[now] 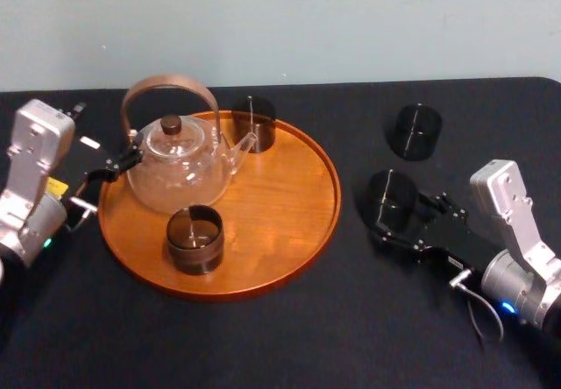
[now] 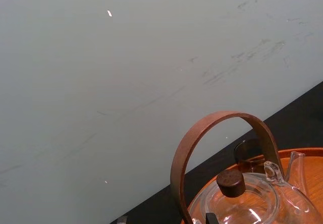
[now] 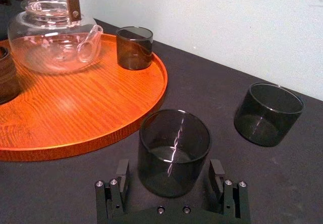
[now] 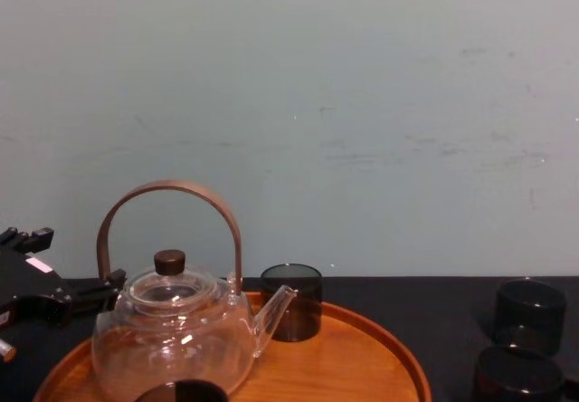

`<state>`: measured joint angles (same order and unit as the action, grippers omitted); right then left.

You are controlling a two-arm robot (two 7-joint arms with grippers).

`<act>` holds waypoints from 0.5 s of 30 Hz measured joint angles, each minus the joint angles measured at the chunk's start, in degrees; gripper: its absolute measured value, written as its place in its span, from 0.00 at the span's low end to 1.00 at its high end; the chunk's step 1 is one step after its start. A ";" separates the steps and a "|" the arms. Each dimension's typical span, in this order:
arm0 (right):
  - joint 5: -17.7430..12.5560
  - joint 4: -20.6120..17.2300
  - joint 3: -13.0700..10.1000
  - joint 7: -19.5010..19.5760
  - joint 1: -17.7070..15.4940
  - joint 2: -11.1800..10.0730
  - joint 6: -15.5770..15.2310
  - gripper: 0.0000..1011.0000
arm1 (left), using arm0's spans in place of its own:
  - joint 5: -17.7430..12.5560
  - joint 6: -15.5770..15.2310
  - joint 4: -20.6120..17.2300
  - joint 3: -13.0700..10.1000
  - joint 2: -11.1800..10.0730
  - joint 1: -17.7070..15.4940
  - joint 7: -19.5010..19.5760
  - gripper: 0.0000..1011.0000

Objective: Pick up the glass from the table and place it on the tray.

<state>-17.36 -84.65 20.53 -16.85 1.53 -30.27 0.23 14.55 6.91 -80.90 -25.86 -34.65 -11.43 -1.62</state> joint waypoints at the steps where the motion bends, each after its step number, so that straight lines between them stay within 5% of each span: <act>1: 0.01 0.29 -0.08 -0.14 0.18 0.21 0.05 0.99 | 0.00 0.00 0.00 0.00 0.00 0.00 0.00 1.00; 15: 1.14 5.13 -0.94 -2.40 3.30 3.26 0.86 0.99 | 0.00 0.00 0.00 0.00 0.00 0.00 0.00 1.00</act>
<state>-16.22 -79.52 19.58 -19.25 4.83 -27.01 1.10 14.55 6.91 -80.90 -25.86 -34.65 -11.43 -1.62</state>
